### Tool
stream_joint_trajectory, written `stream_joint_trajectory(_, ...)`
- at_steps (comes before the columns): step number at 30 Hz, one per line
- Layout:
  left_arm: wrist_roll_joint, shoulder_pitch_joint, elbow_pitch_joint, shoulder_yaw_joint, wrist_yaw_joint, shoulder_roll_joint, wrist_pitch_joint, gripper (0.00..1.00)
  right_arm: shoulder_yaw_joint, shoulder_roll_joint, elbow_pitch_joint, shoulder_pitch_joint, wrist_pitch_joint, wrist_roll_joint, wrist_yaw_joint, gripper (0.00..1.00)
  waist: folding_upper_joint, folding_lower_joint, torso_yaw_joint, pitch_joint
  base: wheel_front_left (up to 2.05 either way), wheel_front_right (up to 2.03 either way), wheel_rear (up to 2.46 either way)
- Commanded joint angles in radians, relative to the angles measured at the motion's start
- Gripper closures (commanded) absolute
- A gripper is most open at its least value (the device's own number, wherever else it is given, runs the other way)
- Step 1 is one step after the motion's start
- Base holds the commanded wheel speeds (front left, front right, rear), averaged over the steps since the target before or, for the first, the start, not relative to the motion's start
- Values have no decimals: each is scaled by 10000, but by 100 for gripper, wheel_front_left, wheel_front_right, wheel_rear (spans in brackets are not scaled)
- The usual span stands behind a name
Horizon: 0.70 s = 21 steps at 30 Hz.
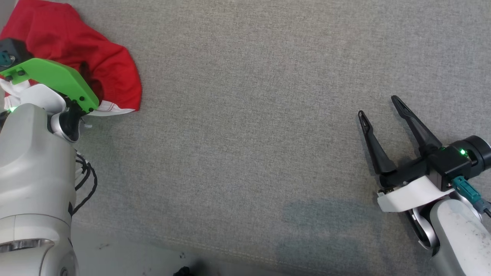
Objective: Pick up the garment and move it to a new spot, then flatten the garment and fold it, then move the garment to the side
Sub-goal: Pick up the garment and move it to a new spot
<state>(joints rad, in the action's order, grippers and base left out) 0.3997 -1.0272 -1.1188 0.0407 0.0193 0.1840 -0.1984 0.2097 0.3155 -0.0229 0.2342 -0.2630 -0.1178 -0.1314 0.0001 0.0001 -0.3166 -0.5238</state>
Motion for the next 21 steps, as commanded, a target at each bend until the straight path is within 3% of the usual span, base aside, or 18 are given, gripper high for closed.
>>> stream_joint_trajectory(1, 81, -172, -165, -15, 51, 85, -71, 0, 39, 50, -12, 141, -28, 47, 15, 0, -1, -1, 60, -76, 0, 0, 0)
stream_joint_trajectory(8, 406, -244, -854, 115, 316, -33, -147, 0, 121, -18, -12, 363, -28, 57, 15, 0, -1, -1, 212, -220, 0, 0, 0)
stream_joint_trajectory(9, 417, -240, -915, 89, 371, -34, -154, 46, 117, -40, -23, 359, -28, 63, 15, 0, -1, -1, 233, -214, 0, 0, 0)
stream_joint_trajectory(10, 422, -239, -962, 66, 386, -21, -103, 100, 96, -66, -32, 349, -28, 64, 15, 0, -1, -1, 254, -202, 0, 0, 0)
stream_joint_trajectory(14, 404, -207, -903, 4, 565, 88, 495, 100, 63, -170, -62, 308, -27, 49, 15, 0, -1, -1, 348, -90, 0, 0, 0)
stream_joint_trajectory(21, 782, -71, -288, 242, 935, 125, 2566, 100, -9, -597, -133, 110, -29, -71, 15, 0, -1, -1, 599, 785, 0, 0, 0)
